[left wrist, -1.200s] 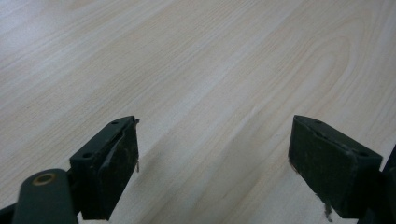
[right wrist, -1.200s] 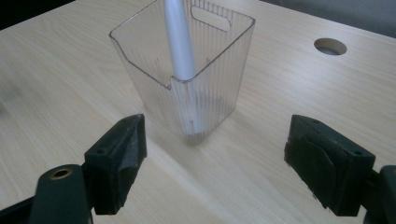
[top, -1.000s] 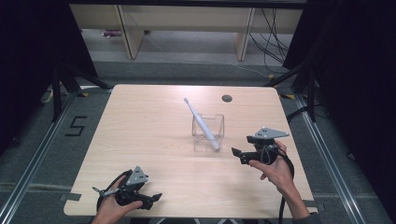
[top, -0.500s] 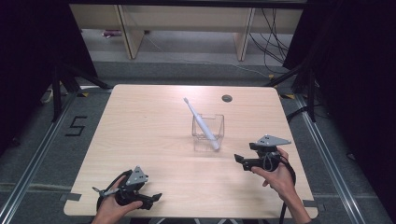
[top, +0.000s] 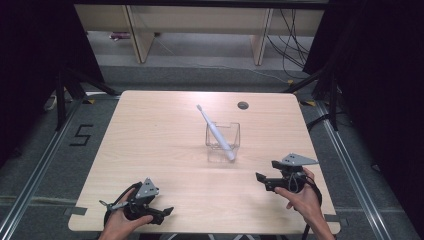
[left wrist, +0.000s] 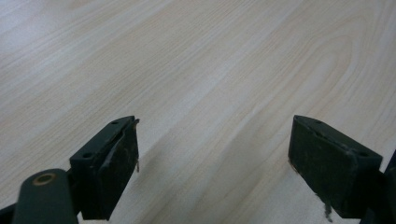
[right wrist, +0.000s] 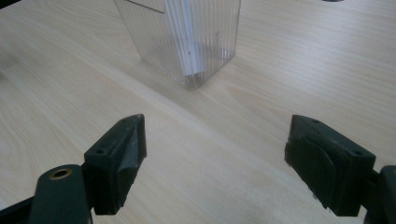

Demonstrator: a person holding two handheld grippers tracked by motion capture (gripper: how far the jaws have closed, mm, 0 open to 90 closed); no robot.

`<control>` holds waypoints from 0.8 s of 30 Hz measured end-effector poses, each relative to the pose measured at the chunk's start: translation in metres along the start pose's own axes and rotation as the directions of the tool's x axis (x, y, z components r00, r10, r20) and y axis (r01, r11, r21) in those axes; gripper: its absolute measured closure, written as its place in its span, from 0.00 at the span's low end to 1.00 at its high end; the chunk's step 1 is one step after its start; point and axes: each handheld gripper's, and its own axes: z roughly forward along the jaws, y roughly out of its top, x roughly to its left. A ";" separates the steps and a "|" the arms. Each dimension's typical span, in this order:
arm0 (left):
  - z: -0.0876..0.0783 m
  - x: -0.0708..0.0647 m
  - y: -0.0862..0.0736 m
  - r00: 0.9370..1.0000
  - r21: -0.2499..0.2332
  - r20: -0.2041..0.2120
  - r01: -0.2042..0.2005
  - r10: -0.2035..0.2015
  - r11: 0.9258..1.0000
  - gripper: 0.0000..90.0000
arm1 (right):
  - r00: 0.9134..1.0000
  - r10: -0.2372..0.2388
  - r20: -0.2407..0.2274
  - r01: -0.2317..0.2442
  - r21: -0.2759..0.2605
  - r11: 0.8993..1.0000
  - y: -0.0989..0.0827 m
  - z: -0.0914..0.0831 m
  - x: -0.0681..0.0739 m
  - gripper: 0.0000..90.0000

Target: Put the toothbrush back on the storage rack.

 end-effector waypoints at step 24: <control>-0.001 0.000 0.000 1.000 -0.007 -0.005 0.001 -0.001 1.000 0.17 | 1.000 -0.014 -0.024 0.014 0.023 1.000 -0.026 -0.017 0.014 0.23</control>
